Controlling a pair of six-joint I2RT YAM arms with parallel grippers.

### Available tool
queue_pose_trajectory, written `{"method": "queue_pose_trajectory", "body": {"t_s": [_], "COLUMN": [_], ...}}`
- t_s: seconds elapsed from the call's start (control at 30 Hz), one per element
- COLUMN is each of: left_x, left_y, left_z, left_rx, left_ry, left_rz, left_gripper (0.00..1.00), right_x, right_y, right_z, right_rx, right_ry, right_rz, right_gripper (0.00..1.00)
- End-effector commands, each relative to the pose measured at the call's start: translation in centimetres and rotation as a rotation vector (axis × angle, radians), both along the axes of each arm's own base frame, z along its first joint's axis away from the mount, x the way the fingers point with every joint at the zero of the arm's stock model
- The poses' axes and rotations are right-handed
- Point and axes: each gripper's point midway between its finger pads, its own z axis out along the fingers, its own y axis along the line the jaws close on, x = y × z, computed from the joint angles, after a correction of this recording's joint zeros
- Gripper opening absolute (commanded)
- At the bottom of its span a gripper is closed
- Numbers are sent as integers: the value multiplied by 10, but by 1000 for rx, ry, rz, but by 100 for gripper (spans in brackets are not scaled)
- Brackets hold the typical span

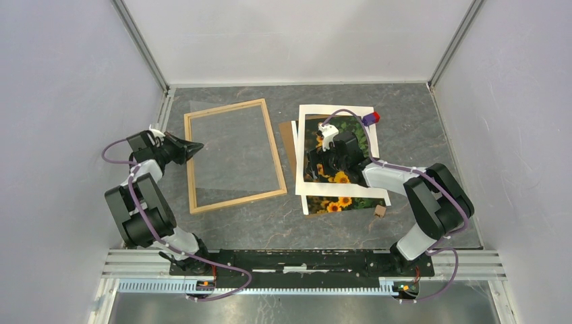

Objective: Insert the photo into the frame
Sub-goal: Place the photo frame item in the photo frame.

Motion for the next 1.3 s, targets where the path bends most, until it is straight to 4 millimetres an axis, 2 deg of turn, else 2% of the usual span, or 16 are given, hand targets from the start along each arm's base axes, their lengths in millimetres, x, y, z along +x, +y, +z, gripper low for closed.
{"method": "queue_pose_trajectory", "body": {"t_s": [0.0,0.9,1.27], "left_x": [3,-2,4], "left_y": [8,17,15], "left_z": [12,16,15], "left_rx": [74,113,71], "left_ry": [-84,-72,-93], "left_rz": [-5,-22,-46], "left_gripper": [2,2,2], "right_x": [5,3,3], "right_y": [6,11,12], "right_z": [11,8,7], "right_rx": [31,46,48], "right_ry": [-35,-20,-16], "right_rz": [13,31,35], "right_gripper": [96,95,95]}}
